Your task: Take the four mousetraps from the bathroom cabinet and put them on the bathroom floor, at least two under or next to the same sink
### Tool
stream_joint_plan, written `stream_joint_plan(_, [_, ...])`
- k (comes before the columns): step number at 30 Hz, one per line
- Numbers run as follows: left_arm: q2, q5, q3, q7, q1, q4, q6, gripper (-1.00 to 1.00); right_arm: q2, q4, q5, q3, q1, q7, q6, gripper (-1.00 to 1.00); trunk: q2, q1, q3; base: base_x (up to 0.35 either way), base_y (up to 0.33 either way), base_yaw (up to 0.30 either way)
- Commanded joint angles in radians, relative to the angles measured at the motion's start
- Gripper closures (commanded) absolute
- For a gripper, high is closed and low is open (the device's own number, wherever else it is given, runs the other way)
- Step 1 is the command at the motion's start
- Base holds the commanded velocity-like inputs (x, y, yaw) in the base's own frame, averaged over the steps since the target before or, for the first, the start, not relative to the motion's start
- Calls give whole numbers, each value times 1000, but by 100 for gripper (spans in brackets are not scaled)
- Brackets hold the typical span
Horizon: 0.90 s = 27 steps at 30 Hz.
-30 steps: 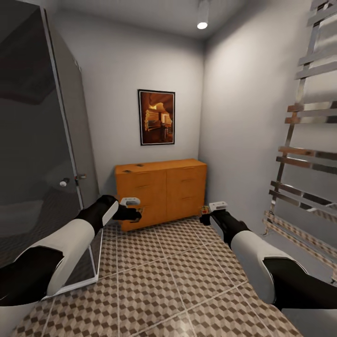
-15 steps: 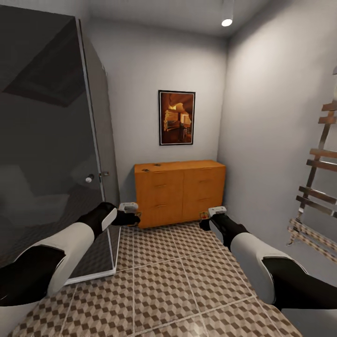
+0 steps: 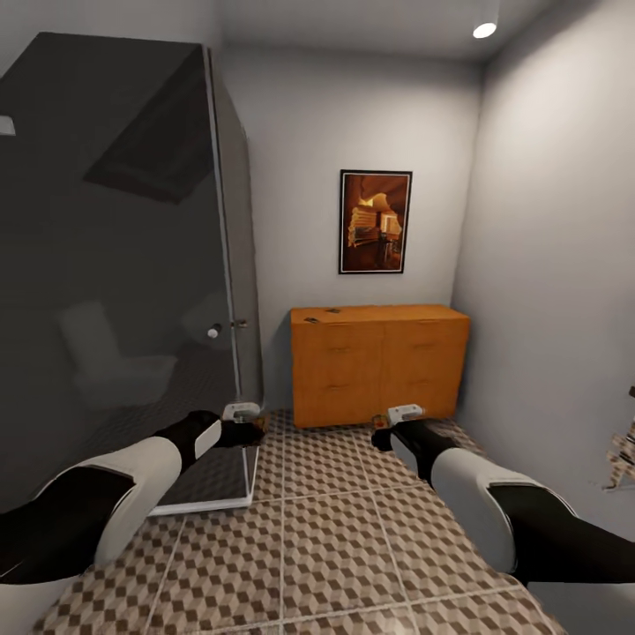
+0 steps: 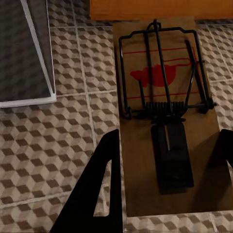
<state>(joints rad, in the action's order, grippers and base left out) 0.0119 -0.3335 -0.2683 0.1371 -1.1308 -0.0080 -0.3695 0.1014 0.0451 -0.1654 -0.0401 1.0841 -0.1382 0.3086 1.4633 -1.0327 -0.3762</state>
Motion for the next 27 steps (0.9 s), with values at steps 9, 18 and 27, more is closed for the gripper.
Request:
stream_joint_plan(9, [-10,-8,-8,-31,75,6,92,100,0,-68,-5,-4,-11,-3,-49,100,1,0,-1,0,0,285])
stream_joint_plan(18, [-12,-9,-8,-37,86,6,102,100,-4,-72,-10,-4,-35,11,-57,100,1,0,-1,0,0,220])
stream_joint_plan(27, [-2,-7,-8,-39,89,3,104,100,-10,-69,-12,-5,-36,15,-56,100,1,0,-1,0,0,19])
